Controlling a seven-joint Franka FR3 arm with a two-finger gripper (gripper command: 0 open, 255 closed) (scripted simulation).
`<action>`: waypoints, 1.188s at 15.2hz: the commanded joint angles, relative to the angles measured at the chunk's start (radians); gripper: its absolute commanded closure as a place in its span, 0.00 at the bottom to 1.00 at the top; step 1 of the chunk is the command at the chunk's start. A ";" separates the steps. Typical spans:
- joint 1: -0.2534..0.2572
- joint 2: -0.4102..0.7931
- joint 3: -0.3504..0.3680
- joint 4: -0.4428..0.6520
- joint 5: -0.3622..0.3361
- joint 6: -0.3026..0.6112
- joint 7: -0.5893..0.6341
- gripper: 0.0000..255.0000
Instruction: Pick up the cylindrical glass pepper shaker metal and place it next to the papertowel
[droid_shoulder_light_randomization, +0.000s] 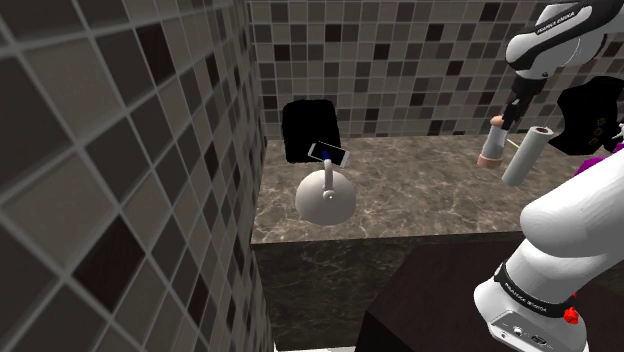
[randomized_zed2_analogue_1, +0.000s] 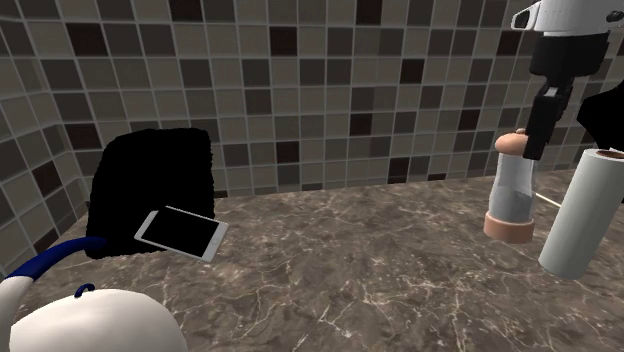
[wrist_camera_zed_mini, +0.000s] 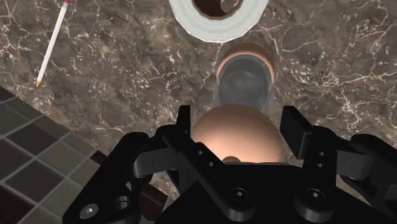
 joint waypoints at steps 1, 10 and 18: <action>0.001 0.016 -0.006 -0.015 0.004 0.031 -0.002 1.00; 0.002 0.049 -0.017 -0.051 0.014 0.098 -0.007 1.00; 0.002 0.049 -0.017 -0.051 0.014 0.098 -0.007 0.00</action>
